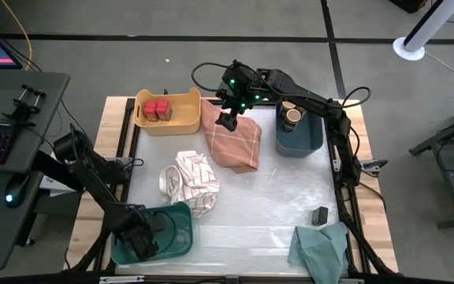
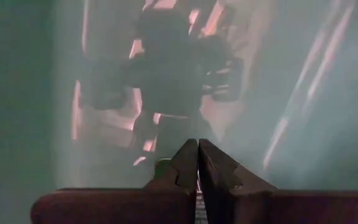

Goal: Sort spices by type
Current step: Put the black seasoning can into the green bin

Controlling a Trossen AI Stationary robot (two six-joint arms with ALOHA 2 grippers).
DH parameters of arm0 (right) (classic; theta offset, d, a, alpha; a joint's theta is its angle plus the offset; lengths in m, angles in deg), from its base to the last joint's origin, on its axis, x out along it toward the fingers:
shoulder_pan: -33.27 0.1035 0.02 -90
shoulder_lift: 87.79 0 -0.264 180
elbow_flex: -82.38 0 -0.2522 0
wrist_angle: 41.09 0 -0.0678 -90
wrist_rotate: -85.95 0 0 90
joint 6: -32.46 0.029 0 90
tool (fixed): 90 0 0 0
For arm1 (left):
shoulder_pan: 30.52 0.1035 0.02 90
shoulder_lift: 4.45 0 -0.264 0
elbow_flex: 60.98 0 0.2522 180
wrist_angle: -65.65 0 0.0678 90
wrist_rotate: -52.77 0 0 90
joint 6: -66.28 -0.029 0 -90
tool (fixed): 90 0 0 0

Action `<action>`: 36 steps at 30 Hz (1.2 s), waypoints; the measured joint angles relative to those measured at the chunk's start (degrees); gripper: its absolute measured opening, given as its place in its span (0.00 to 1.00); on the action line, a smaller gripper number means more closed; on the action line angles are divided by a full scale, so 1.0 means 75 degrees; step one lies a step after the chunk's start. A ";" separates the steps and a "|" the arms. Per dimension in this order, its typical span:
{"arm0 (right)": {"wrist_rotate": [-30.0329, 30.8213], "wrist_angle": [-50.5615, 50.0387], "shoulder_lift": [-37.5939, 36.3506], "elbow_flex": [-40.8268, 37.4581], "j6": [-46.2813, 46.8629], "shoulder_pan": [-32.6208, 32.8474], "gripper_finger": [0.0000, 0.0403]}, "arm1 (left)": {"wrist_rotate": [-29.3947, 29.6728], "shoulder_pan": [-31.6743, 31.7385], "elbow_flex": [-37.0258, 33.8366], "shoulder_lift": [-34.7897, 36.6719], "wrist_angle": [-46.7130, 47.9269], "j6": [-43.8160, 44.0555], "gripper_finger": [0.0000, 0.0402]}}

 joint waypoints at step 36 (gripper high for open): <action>0.0717 -0.3092 -0.2533 -0.3790 0.2915 0.1558 0.84 | 0.3583 0.4690 0.0012 0.5810 -0.2495 -0.6008 0.00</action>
